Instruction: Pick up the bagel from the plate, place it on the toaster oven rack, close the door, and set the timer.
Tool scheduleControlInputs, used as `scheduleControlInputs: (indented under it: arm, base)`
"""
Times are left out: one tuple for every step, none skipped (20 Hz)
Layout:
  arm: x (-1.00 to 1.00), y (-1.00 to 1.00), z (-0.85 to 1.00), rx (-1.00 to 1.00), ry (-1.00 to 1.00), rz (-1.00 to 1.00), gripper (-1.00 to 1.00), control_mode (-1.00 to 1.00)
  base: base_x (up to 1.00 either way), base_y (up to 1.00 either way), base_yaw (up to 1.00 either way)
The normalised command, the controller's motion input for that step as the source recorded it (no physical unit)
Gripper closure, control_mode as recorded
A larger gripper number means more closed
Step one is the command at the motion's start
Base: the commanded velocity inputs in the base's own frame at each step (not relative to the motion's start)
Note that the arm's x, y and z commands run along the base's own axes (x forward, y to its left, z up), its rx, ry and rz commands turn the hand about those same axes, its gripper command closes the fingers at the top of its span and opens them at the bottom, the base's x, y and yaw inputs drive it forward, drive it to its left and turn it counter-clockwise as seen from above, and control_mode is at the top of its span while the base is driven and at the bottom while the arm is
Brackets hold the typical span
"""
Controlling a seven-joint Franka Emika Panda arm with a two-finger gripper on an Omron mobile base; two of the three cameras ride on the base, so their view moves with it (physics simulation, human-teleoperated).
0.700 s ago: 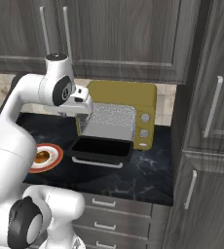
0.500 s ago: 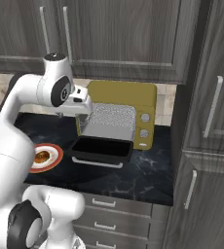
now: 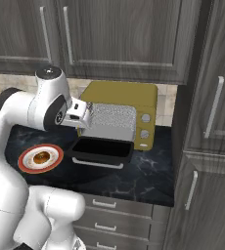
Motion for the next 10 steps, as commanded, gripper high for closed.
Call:
scheduleControlInputs:
  arm:
    - [-0.2, -0.06, 0.0, 0.09, -0.09, -0.09, -1.0, -1.0]
    - [-0.24, -0.14, 0.0, 0.13, -0.1, -0.14, -1.0, -1.0]
    - [-0.21, -0.06, 0.0, 0.13, -0.1, -0.16, -1.0, -1.0]
    - [-0.36, 0.0, 0.0, 0.13, -0.09, -0.17, -1.0, -1.0]
    - [-0.21, 0.0, 0.0, 0.17, -0.02, -0.17, -1.0, -1.0]
    - [-0.23, 0.0, 0.0, 0.17, -0.05, -0.16, -1.0, -1.0]
    - [-0.19, -0.02, 0.0, 0.18, -0.05, -0.18, -1.0, -1.0]
    - [-0.29, -0.06, 0.0, 0.21, -0.02, -0.18, -1.0, -1.0]
    - [-0.28, -0.11, 0.0, 0.25, 0.0, -0.17, -1.0, -1.0]
    - [-0.33, -0.09, 0.0, 0.26, 0.0, -0.17, -1.0, -1.0]
  base:
    - [0.0, 0.0, 0.0]
    - [0.0, 0.0, 0.0]
    - [0.0, 0.0, 0.0]
    - [0.0, 0.0, 0.0]
    - [0.0, 0.0, 0.0]
    - [0.0, 0.0, 0.0]
    - [0.0, 0.0, 0.0]
    - [0.0, 0.0, 0.0]
    - [0.0, 0.0, 0.0]
    - [0.0, 0.0, 0.0]
